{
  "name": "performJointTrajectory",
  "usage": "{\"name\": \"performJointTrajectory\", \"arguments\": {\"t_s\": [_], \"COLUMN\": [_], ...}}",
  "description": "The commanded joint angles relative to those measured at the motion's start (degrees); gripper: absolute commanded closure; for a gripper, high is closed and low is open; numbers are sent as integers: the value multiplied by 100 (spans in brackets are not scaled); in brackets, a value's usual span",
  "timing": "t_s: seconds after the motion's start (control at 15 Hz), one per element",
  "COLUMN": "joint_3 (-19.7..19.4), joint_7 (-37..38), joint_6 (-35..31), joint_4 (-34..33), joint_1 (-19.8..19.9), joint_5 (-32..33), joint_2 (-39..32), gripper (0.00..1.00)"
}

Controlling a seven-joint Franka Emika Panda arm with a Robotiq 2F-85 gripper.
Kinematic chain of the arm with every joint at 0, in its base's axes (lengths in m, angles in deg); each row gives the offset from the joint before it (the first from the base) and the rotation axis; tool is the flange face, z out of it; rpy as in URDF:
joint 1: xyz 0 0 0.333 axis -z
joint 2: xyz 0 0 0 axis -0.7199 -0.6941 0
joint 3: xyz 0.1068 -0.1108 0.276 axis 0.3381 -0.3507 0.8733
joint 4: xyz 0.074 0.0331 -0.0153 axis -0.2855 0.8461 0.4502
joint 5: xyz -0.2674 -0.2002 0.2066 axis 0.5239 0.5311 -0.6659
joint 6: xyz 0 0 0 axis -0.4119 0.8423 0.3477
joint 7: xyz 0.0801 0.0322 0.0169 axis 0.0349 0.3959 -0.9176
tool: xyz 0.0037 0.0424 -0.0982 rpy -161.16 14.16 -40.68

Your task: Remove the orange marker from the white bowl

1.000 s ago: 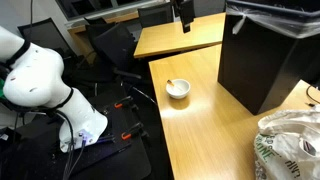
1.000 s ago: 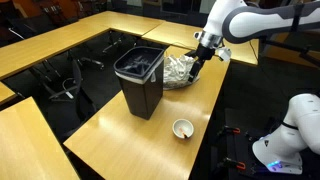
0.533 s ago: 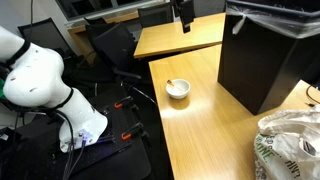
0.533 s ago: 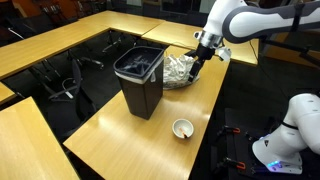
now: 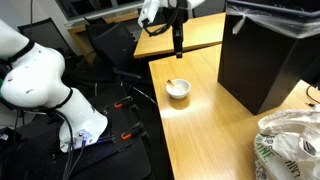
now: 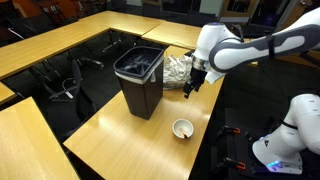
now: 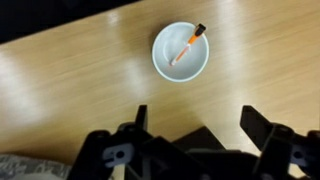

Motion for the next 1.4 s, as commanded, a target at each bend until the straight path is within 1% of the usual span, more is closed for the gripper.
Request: {"name": "performJointTrajectory", "arguments": {"t_s": [0.0, 0.13, 0.2, 0.4, 0.47, 0.8, 0.93, 1.13, 1.27, 1.33], "joint_3": [345, 471, 499, 458, 437, 395, 372, 327, 315, 342], "joint_7": [1130, 1713, 2004, 2598, 2678, 2531, 2590, 2570, 2556, 2498], "joint_6": [-321, -513, -411, -445, -462, -664, -825, -1068, -1262, -1396], "joint_4": [11, -52, -130, -107, -80, 29, 64, 117, 155, 157], "joint_1": [2, -89, -120, -200, -206, -193, -217, -237, -258, -260], "joint_5": [-27, -99, -114, -138, -201, -1027, -1188, -1333, -1406, -1519], "joint_2": [-663, -1129, -1336, -1639, -1696, -2096, -2271, -2504, -2654, -2761], "gripper": [0, 0, 0, 0, 0, 0, 4, 5, 3, 4]}}
